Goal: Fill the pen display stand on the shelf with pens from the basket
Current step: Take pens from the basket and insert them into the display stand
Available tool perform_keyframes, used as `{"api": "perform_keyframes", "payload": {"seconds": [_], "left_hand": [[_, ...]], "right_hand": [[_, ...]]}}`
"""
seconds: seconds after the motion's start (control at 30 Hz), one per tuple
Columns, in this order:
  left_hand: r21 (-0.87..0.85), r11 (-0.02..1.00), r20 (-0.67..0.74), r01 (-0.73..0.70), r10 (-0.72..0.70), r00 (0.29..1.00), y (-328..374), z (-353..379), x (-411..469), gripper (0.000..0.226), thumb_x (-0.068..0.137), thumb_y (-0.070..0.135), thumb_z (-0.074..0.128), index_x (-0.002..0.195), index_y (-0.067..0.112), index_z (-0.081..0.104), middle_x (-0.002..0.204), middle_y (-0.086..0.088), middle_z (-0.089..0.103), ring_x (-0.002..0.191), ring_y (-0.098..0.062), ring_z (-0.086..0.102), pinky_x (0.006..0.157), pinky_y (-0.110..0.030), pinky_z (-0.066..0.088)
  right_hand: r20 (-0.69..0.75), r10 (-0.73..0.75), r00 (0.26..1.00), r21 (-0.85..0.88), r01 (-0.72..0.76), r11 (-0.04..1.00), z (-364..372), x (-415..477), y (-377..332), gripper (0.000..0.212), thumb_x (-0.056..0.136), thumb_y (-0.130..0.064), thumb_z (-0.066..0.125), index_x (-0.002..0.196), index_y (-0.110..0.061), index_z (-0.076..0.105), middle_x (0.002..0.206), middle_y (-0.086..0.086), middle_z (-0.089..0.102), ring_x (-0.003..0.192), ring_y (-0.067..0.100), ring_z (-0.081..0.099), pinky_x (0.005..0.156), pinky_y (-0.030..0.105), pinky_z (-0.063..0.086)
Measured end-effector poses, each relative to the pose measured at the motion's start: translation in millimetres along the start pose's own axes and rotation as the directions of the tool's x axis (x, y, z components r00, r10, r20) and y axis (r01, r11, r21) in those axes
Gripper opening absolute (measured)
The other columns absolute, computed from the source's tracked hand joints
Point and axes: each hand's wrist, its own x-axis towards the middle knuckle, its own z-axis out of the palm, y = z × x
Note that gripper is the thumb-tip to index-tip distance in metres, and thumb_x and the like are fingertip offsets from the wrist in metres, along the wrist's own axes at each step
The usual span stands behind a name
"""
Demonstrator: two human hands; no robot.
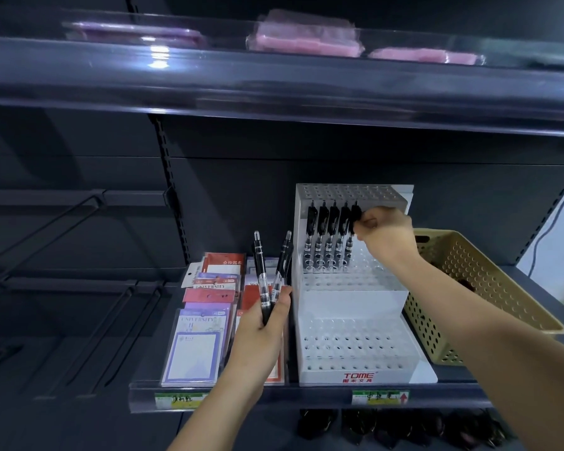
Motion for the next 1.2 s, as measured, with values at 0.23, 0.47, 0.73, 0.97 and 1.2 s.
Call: {"api": "perform_keyframes", "payload": {"seconds": [0.23, 0.47, 0.73, 0.97, 1.2], "left_hand": [[-0.084, 0.995, -0.016, 0.061, -0.062, 0.998, 1.6, 1.4, -4.5, 0.039, 0.085, 0.048, 0.053, 0.069, 0.013, 0.047, 0.058, 0.000, 0.038, 0.053, -0.012, 0.038, 0.071, -0.033, 0.038], [-0.154, 0.988, -0.026, 0.024, -0.028, 0.999, 7.8, 9.5, -10.6, 0.016, 0.094, 0.029, 0.051, 0.082, 0.023, 0.061, 0.049, 0.011, 0.043, 0.055, -0.007, 0.041, 0.068, -0.026, 0.041], [-0.014, 1.000, 0.015, -0.027, 0.027, 1.000, 5.7, 16.1, -14.2, 0.031, 0.094, 0.031, 0.049, 0.068, 0.014, 0.052, 0.059, -0.002, 0.040, 0.052, -0.009, 0.040, 0.061, -0.026, 0.035], [0.104, 0.985, 0.080, -0.137, 0.129, 0.988, 4.4, 15.8, -16.0, 0.042, 0.097, 0.029, 0.042, 0.062, 0.005, 0.045, 0.060, -0.012, 0.039, 0.053, -0.017, 0.033, 0.044, -0.016, 0.028], [0.036, 0.992, 0.106, -0.121, 0.117, 0.987, -2.5, 20.9, -10.9, 0.026, 0.097, 0.025, 0.044, 0.089, 0.014, 0.067, 0.077, 0.008, 0.069, 0.074, 0.000, 0.061, 0.072, -0.017, 0.049]], "right_hand": [[-0.003, -0.001, 1.000, -0.023, 0.001, 1.000, 1.6, 0.2, 5.2, 0.021, 0.090, -0.020, 0.054, 0.088, -0.005, 0.069, 0.086, 0.011, 0.071, 0.062, 0.019, 0.053, 0.059, 0.023, 0.041], [-0.072, 0.007, 0.997, 0.156, 0.004, 0.988, 1.7, -39.1, 1.4, 0.008, 0.087, -0.020, 0.064, 0.093, -0.016, 0.058, 0.087, -0.003, 0.063, 0.075, 0.015, 0.060, 0.063, 0.024, 0.045], [0.339, -0.075, 0.938, 0.417, -0.078, 0.906, 9.1, -89.5, -14.9, 0.014, 0.094, -0.016, 0.052, 0.088, -0.020, 0.064, 0.086, -0.001, 0.067, 0.072, 0.006, 0.062, 0.062, 0.015, 0.052], [0.409, -0.083, 0.909, 0.480, -0.137, 0.867, 8.8, -97.1, -18.7, 0.008, 0.094, -0.017, 0.055, 0.088, -0.020, 0.060, 0.083, -0.003, 0.064, 0.076, 0.006, 0.062, 0.063, 0.014, 0.049], [0.409, -0.030, 0.912, 0.576, -0.233, 0.784, -2.9, -92.0, -14.4, 0.010, 0.091, -0.013, 0.058, 0.083, -0.008, 0.056, 0.074, 0.004, 0.063, 0.065, 0.008, 0.062, 0.062, 0.020, 0.051]]}}
